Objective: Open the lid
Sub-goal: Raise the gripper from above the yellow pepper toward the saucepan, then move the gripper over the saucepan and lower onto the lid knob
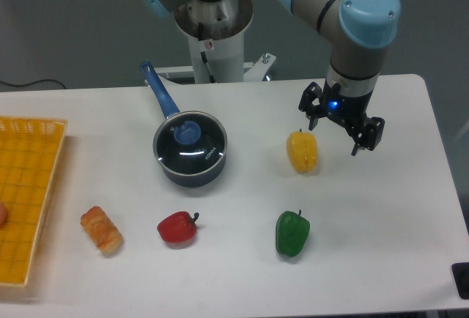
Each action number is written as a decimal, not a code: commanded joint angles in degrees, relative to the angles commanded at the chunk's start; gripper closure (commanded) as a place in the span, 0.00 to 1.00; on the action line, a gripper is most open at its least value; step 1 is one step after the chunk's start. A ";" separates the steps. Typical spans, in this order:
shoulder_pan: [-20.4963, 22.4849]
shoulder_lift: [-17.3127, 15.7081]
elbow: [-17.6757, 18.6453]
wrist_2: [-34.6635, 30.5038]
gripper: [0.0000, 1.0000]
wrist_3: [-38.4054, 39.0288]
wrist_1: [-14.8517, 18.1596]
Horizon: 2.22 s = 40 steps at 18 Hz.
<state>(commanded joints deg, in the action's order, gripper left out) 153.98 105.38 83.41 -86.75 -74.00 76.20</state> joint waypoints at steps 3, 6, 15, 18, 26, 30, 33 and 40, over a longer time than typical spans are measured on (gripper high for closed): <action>0.00 -0.09 0.00 0.09 0.00 -0.09 0.00; 0.26 0.00 0.00 0.79 0.00 0.00 -0.09; -0.09 -0.70 6.50 0.44 0.00 8.78 -5.89; -0.26 -0.88 6.94 0.96 0.00 9.84 -7.82; -5.36 -0.44 7.99 0.70 0.00 14.40 -8.52; -8.08 0.09 8.96 -2.09 0.00 14.07 -8.70; -11.94 1.49 8.18 -9.64 0.00 3.47 -8.00; -16.78 1.58 8.35 -10.63 0.00 -7.12 -5.63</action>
<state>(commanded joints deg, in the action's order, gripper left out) 137.21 106.96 91.76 -97.38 -81.13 70.57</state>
